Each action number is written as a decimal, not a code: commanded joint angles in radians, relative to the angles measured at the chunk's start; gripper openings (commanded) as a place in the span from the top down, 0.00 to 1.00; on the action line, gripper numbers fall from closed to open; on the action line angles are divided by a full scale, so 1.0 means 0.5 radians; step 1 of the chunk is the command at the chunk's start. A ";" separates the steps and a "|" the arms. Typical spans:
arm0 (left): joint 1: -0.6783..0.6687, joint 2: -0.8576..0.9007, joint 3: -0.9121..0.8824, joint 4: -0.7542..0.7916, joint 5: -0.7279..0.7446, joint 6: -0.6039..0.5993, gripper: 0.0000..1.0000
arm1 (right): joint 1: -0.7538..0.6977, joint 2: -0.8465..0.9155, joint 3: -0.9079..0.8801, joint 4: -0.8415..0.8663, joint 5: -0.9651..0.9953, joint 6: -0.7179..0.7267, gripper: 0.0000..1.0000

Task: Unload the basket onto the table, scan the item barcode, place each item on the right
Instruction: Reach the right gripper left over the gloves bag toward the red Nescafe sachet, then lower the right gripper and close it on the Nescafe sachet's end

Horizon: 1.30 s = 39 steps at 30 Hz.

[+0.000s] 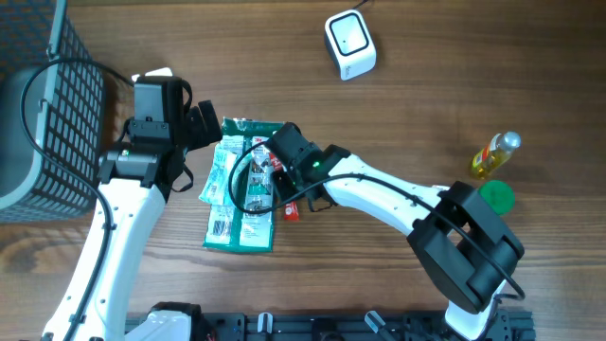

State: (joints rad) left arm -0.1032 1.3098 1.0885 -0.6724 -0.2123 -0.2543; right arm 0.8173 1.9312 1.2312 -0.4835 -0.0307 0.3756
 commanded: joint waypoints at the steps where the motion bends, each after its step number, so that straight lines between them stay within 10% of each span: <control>1: 0.008 -0.005 0.023 0.006 -0.011 -0.031 0.00 | 0.006 -0.014 0.002 0.000 0.140 -0.079 0.84; 5: 0.008 -0.005 0.023 0.006 -0.011 -0.031 0.00 | 0.006 -0.014 0.002 0.006 0.213 -0.068 0.58; 8: 0.008 -0.005 0.023 0.006 -0.011 -0.031 0.00 | 0.006 -0.014 0.002 0.005 0.209 -0.059 0.57; 16: 0.008 -0.005 0.023 0.006 -0.011 -0.031 0.00 | 0.006 -0.014 0.002 -0.296 0.002 0.416 0.73; 39: 0.008 -0.005 0.023 0.006 -0.011 -0.031 0.00 | 0.005 -0.014 -0.171 -0.240 -0.179 0.605 0.91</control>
State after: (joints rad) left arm -0.1032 1.3098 1.0885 -0.6724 -0.2127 -0.2543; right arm 0.8169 1.9182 1.1786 -0.6037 -0.1234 0.6666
